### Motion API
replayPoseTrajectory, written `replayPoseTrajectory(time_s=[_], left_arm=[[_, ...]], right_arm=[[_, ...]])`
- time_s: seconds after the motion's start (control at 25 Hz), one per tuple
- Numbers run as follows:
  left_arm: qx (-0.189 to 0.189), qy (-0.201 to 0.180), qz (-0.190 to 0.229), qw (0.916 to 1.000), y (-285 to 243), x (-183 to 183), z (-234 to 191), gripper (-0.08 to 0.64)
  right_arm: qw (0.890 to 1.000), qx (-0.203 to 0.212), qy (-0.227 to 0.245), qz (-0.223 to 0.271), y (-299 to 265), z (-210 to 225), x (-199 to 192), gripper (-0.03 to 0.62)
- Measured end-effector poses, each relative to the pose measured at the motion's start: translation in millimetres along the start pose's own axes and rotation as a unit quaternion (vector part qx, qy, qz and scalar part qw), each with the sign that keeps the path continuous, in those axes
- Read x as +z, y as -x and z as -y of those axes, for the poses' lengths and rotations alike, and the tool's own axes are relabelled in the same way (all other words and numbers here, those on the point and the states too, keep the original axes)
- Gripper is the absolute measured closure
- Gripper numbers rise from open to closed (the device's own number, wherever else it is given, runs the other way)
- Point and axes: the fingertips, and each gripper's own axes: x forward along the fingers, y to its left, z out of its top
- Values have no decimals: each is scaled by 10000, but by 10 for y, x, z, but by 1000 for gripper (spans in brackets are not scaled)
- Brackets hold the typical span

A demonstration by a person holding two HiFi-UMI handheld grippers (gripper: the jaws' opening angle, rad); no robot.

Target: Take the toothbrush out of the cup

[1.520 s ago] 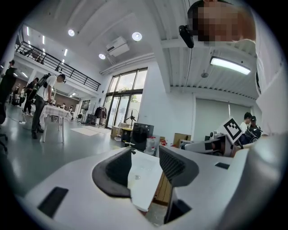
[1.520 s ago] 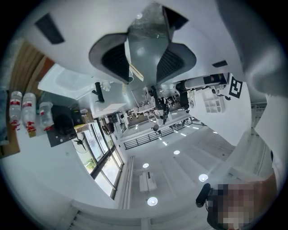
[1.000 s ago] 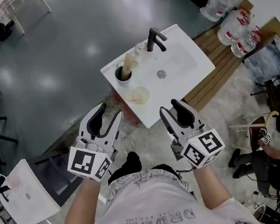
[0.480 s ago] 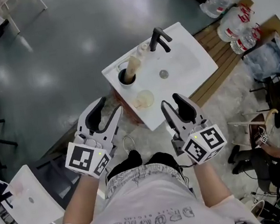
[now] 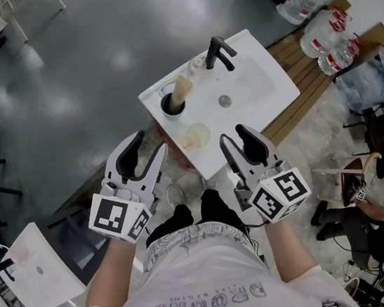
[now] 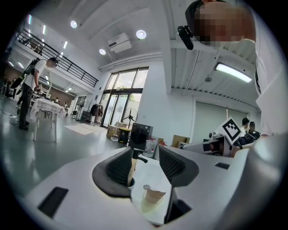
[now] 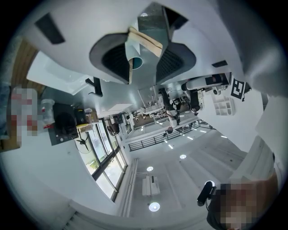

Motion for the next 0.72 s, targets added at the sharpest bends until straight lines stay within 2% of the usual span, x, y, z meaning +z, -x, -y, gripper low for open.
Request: replayPoseTrajectory(time_s=[0.24, 0.72], left_arm=[[269, -7, 4, 9996, -60, -7, 19, 350], [1067, -1, -35, 9943, -246, -71, -63, 350]], right_arm=[[9996, 287, 47, -66, -122, 96, 56, 396], [9937, 1049, 123, -374, -559, 357, 103, 396]])
